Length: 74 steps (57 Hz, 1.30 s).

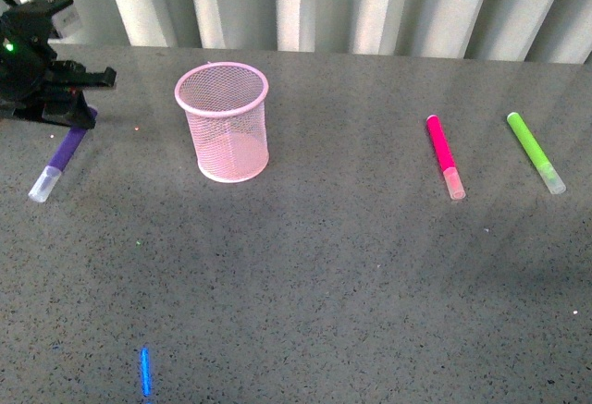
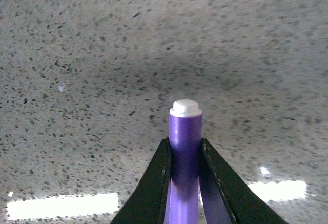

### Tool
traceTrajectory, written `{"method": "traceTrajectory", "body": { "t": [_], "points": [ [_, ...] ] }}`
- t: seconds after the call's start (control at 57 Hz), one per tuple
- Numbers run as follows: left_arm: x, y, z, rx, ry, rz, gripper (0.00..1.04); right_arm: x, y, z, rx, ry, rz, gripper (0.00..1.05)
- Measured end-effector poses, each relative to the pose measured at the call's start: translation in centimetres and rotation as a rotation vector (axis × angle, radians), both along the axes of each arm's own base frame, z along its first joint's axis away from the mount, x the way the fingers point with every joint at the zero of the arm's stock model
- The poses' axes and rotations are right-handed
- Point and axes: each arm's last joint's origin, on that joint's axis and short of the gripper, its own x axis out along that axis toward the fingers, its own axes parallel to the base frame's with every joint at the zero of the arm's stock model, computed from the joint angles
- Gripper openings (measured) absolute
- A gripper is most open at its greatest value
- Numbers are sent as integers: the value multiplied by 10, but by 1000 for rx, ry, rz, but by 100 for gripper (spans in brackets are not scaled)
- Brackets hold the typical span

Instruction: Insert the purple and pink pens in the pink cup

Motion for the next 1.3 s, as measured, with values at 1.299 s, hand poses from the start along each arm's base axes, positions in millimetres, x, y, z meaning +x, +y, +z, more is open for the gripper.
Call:
{"method": "traceTrajectory", "body": {
  "t": [1.299],
  "points": [
    [-87, -130, 47, -491, -1037, 62, 12, 0, 0, 0, 0, 0, 0, 98]
  ]
}}
